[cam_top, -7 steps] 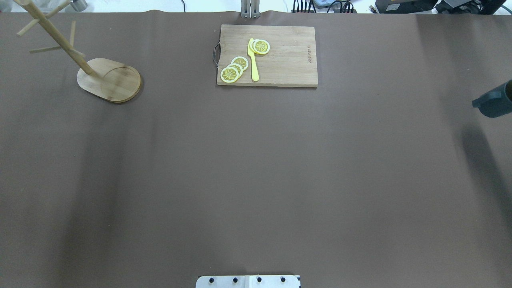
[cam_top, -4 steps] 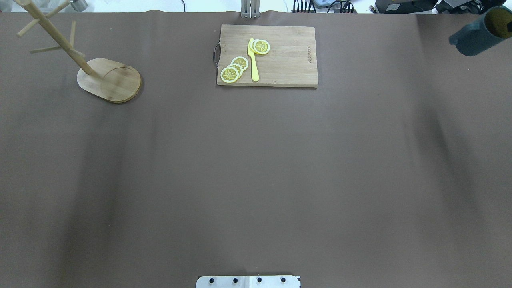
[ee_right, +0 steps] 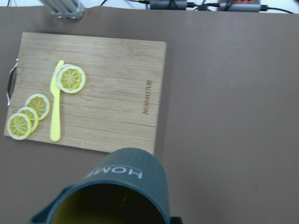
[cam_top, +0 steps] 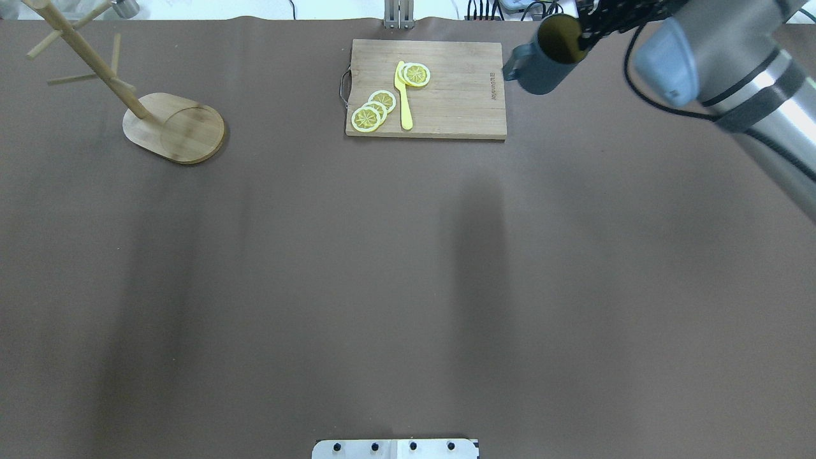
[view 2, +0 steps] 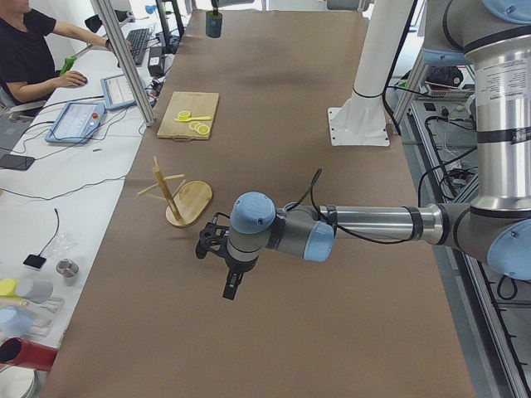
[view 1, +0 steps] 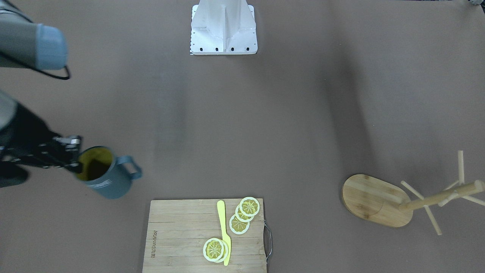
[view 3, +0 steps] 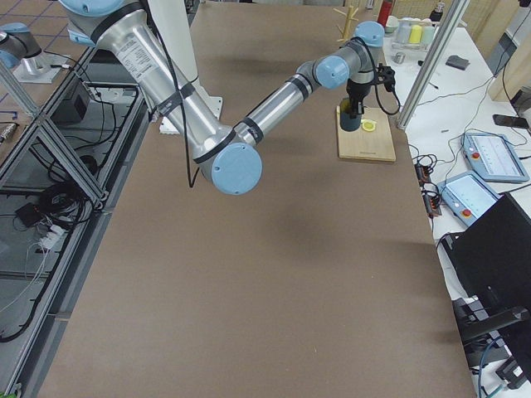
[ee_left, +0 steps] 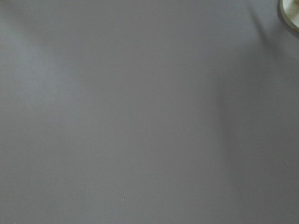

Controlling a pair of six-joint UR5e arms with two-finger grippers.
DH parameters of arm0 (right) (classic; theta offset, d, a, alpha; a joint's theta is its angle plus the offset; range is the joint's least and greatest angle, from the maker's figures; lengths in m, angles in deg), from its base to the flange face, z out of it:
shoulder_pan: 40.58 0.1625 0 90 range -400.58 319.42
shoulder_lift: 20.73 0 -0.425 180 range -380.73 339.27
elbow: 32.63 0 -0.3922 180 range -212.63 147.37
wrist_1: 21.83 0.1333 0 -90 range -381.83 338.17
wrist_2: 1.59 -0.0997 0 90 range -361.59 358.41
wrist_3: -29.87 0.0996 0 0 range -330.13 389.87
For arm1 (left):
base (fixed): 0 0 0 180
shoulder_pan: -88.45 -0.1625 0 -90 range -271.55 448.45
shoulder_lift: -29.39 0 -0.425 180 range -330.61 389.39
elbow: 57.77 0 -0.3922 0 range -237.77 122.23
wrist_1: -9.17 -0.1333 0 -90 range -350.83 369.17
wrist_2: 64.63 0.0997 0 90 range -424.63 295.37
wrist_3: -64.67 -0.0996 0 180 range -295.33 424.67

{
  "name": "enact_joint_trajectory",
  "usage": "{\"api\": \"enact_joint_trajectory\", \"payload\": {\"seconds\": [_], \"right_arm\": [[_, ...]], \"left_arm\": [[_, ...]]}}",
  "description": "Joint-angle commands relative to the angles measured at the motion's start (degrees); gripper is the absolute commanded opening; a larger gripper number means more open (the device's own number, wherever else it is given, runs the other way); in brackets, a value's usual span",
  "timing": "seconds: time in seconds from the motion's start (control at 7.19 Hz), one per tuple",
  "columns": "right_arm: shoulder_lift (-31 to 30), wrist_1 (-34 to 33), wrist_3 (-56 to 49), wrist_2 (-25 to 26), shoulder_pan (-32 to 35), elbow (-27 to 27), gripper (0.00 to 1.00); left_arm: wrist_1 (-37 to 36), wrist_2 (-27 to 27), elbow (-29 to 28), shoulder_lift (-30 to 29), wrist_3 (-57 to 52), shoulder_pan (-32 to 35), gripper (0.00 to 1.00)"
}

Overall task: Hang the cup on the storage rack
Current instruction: 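Carry the blue mug with the right gripper and lower it near the cutting board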

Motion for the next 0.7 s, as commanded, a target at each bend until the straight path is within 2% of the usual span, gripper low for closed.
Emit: {"api": "enact_joint_trajectory", "payload": {"seconds": [0.0, 0.56], "right_arm": [[6.2, 1.9, 3.9, 7.7, -12.8, 1.0, 0.00], [8.2, 3.3, 2.3, 11.8, -23.2, 2.7, 0.00]], "left_arm": [[0.0, -0.1, 0.2, 0.2, 0.0, 0.0, 0.98], [-0.2, -1.9, -0.6, 0.3, -0.1, -0.1, 0.98]]}}
